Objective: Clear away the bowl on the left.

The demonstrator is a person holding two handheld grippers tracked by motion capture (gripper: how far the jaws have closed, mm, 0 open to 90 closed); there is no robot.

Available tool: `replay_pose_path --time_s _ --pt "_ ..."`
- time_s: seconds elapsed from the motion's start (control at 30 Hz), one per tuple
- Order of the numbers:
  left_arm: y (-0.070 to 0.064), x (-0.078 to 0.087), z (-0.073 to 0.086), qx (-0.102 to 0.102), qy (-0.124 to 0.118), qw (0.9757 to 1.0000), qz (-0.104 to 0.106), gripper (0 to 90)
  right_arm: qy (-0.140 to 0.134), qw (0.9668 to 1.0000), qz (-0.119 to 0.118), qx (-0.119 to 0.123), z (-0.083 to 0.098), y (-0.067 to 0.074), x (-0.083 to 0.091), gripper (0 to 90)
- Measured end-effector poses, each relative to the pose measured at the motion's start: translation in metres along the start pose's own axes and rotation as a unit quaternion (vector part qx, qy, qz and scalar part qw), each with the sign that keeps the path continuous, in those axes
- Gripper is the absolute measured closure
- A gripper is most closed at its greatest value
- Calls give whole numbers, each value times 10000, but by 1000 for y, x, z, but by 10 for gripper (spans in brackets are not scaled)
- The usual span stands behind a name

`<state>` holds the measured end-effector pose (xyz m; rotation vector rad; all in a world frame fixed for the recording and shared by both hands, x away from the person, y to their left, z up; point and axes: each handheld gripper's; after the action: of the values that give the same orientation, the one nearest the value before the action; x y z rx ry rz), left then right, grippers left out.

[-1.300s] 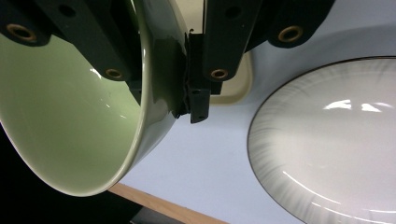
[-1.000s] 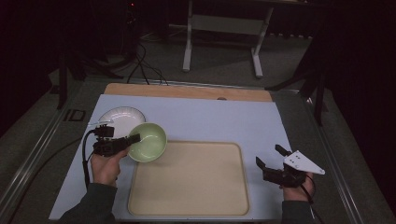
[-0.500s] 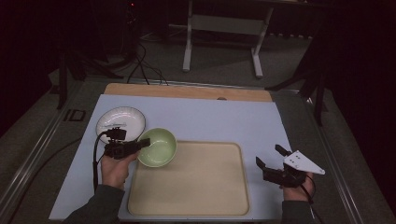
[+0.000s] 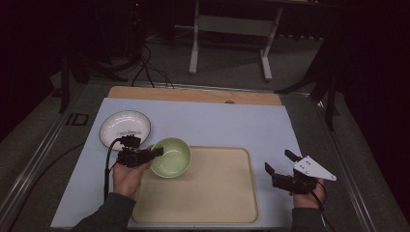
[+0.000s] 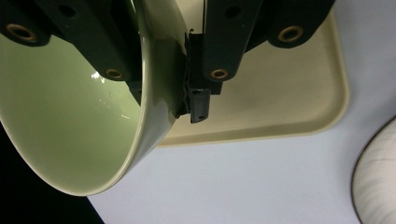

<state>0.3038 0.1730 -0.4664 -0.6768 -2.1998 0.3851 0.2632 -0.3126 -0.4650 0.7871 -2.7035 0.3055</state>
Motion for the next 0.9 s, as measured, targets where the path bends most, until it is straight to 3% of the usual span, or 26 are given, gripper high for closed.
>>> replay_pose_path --time_s 0.9 --pt "-20 -24 11 -188 310 9993 130 799 7 10000 -14 30 0 0 0 143"
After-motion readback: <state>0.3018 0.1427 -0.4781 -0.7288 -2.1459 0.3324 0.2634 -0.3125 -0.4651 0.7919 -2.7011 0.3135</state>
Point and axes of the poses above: each handheld gripper's, and its own axes: x roughly backward along the jaws, z roughly out of its underside, y roughly to its left, and after that the axes turned 1 degree about -z, right-handed
